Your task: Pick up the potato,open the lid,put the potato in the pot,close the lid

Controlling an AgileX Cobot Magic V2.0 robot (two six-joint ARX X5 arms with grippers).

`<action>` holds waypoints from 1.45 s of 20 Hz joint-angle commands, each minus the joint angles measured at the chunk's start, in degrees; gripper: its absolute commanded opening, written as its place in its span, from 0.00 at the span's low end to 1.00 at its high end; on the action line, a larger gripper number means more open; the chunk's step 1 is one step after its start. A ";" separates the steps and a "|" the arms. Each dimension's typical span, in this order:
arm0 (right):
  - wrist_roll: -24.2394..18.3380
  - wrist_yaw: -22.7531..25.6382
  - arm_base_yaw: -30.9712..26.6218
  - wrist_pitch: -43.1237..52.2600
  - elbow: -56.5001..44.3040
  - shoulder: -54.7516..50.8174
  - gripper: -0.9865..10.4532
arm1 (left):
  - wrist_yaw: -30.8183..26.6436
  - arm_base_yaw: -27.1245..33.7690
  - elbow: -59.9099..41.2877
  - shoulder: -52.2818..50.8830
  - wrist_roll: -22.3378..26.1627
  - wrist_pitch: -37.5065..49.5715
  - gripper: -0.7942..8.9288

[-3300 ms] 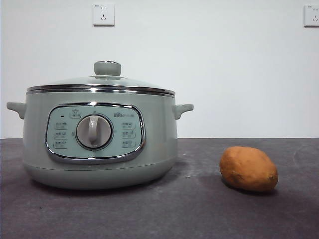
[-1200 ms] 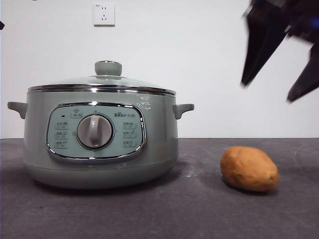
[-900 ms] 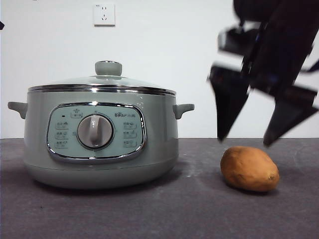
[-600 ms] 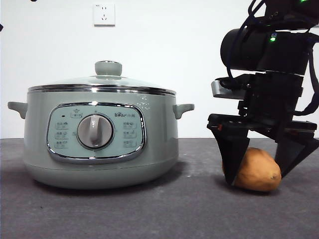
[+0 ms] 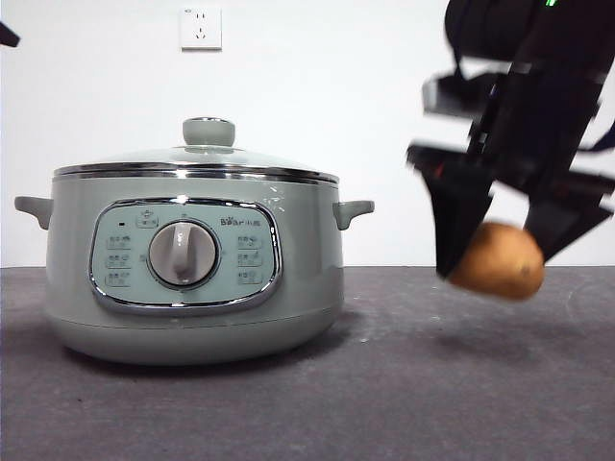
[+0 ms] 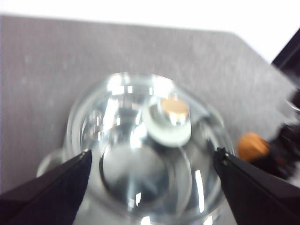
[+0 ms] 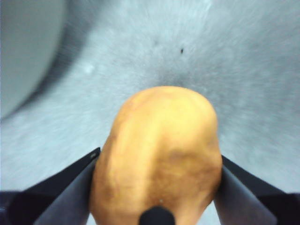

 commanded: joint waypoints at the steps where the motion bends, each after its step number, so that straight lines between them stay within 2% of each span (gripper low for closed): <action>1: 0.57 0.15 0.09 -2.49 0.04 -4.46 0.08 | 0.20 -1.55 0.35 2.89 -1.95 4.66 0.53; 6: 0.57 0.20 0.04 -6.91 0.04 -13.20 0.08 | -1.14 -8.50 6.21 14.80 -2.03 7.74 0.53; 10: 0.59 0.20 0.04 -8.50 0.04 -16.46 0.08 | -7.61 -14.56 12.61 24.57 0.70 7.69 0.53; 13: 0.59 0.20 0.04 -9.88 0.04 -16.92 0.08 | -13.86 -17.97 13.55 29.24 2.12 7.67 0.53; 16: 0.61 0.20 0.04 -10.54 0.04 -16.92 0.08 | -19.65 -19.96 13.55 32.28 3.50 7.45 0.53; 20: 0.79 0.20 0.04 -10.51 0.04 -16.92 0.08 | -20.26 -20.46 13.55 33.94 3.52 7.43 0.53; 21: 0.79 0.20 0.04 -10.51 0.04 -16.92 0.08 | -20.28 -20.46 13.55 34.10 3.52 7.41 0.48; 25: 0.79 0.20 0.04 -10.51 0.04 -16.92 0.08 | -21.16 -20.46 13.55 34.10 4.59 7.32 0.07; 29: 0.79 0.17 0.04 -10.47 0.04 -16.94 0.08 | -21.16 -20.46 13.55 34.07 6.51 7.82 0.07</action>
